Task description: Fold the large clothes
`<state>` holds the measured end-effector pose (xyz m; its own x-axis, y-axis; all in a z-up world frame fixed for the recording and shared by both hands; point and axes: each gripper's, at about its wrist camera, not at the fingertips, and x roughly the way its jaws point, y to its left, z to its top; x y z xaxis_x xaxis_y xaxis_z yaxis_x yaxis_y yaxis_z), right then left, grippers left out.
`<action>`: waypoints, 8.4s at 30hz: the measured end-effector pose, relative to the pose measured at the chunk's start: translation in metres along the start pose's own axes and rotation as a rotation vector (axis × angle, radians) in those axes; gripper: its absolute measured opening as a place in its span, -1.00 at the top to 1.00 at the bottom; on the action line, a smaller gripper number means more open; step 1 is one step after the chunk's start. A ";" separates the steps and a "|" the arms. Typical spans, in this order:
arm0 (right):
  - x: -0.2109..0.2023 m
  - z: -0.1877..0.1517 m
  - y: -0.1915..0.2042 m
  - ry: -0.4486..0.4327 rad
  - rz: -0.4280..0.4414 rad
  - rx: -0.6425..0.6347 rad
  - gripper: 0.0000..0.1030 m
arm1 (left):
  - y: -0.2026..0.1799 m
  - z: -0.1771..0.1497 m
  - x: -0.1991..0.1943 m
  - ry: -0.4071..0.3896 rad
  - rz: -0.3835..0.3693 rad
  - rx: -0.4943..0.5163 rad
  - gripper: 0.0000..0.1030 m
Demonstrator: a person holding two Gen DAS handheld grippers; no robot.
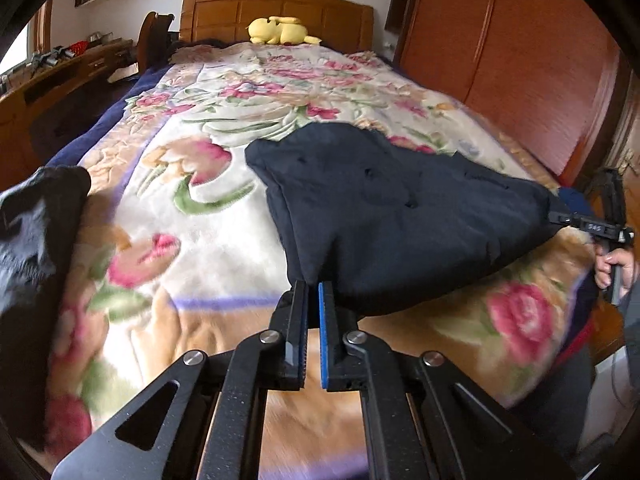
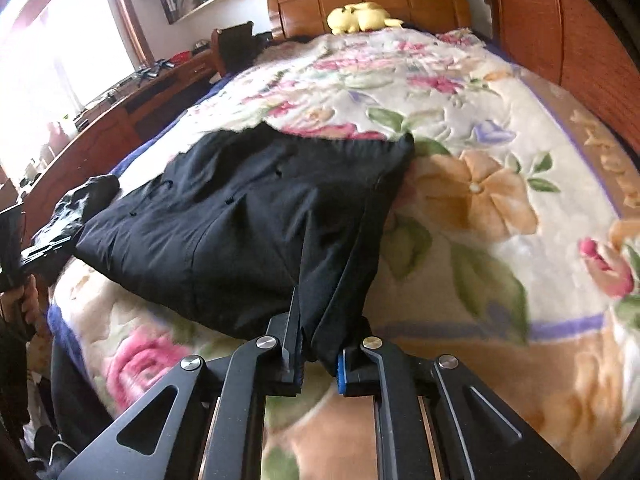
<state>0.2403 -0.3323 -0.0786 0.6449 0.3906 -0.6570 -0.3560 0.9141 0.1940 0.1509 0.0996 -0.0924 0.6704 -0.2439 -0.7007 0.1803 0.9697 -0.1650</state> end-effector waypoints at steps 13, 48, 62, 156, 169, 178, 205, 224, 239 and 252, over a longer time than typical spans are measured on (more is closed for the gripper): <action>-0.075 -0.065 0.013 -0.008 -0.037 -0.053 0.77 | -0.028 -0.052 -0.039 0.037 0.024 -0.040 0.89; -0.052 -0.085 0.021 0.013 -0.068 0.002 0.72 | -0.080 -0.057 0.025 0.096 -0.107 -0.033 0.66; -0.052 -0.086 0.020 0.014 -0.070 -0.003 0.72 | -0.101 -0.059 0.041 0.167 -0.153 0.072 0.66; -0.022 0.032 0.243 -0.118 0.202 -0.451 -0.04 | -0.004 -0.070 -0.078 -0.103 0.141 -0.086 0.61; 0.069 -0.015 0.220 0.110 0.269 -0.331 0.15 | -0.033 -0.054 -0.083 -0.134 0.066 -0.045 0.61; 0.076 -0.012 0.213 0.097 0.286 -0.326 0.16 | -0.041 -0.057 -0.058 -0.080 -0.008 -0.032 0.60; 0.074 0.068 0.223 0.005 0.242 -0.471 0.15 | -0.003 -0.087 -0.051 -0.085 0.018 -0.084 0.93; 0.223 0.142 0.232 0.369 0.229 -0.541 -0.34 | 0.000 -0.090 -0.037 -0.068 -0.007 -0.060 0.93; 0.226 0.134 0.258 0.273 0.070 -0.757 0.88 | 0.002 -0.090 -0.035 -0.062 -0.002 -0.067 0.92; 0.217 0.147 0.252 0.098 0.032 -0.562 1.00 | 0.002 -0.090 -0.041 -0.061 0.005 -0.101 0.92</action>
<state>0.3895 -0.0011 -0.0652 0.5715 0.3809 -0.7268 -0.6968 0.6931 -0.1846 0.0594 0.1129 -0.1263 0.7146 -0.2365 -0.6584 0.1053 0.9668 -0.2330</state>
